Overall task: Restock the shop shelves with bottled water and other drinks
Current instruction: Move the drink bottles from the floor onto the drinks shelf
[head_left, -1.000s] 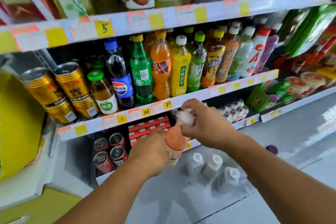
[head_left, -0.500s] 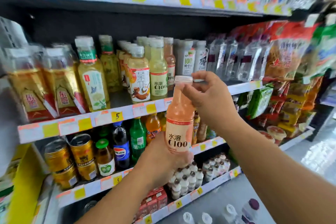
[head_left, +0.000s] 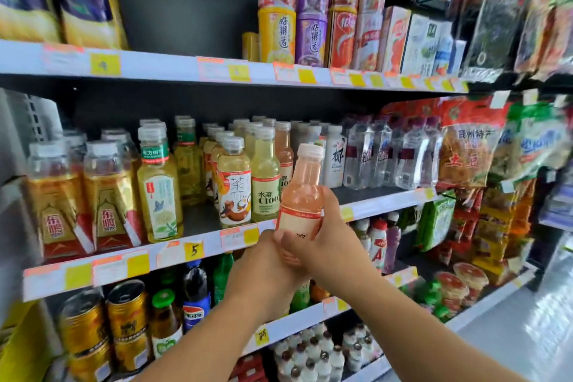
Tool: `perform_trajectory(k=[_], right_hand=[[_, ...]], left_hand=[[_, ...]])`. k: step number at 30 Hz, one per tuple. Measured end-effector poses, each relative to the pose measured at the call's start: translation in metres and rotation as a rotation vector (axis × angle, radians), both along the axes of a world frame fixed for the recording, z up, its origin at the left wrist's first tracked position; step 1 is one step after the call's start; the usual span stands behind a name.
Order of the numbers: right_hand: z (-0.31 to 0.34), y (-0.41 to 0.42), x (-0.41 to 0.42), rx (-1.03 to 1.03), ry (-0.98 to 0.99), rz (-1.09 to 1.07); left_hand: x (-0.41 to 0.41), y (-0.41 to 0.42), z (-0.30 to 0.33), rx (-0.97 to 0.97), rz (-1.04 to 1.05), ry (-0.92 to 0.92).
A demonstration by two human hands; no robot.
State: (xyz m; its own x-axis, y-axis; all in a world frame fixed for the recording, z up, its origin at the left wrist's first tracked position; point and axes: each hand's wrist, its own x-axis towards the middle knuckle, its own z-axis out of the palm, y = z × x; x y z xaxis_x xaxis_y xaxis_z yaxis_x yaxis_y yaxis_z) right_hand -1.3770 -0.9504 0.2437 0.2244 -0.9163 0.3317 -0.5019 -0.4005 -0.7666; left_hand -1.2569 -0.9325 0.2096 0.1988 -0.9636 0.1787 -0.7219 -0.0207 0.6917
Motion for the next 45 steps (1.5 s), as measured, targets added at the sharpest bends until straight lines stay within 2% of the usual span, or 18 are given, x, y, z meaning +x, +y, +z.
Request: perform_trajectory(k=[4, 6, 11, 14, 25, 45], right_hand=[[0.006, -0.019, 0.0, -0.036, -0.061, -0.023], [0.009, -0.028, -0.004, -0.046, -0.069, -0.025], [0.013, -0.059, -0.009, -0.083, -0.082, -0.064], [0.014, -0.082, -0.008, -0.082, -0.149, -0.079], [-0.004, -0.145, 0.016, -0.044, -0.174, -0.085], [0.001, -0.17, 0.042, 0.12, -0.064, 0.059]], left_hand=[[0.0, -0.012, 0.014, -0.026, -0.022, -0.024], [0.006, -0.017, 0.019, 0.029, -0.055, -0.121], [0.036, -0.032, 0.008, 0.189, 0.131, -0.803], [0.044, -0.036, -0.006, 0.239, 0.161, -0.97], [0.052, -0.044, -0.008, 0.199, 0.115, -1.042], [0.053, -0.052, -0.007, 0.218, 0.067, -1.087]])
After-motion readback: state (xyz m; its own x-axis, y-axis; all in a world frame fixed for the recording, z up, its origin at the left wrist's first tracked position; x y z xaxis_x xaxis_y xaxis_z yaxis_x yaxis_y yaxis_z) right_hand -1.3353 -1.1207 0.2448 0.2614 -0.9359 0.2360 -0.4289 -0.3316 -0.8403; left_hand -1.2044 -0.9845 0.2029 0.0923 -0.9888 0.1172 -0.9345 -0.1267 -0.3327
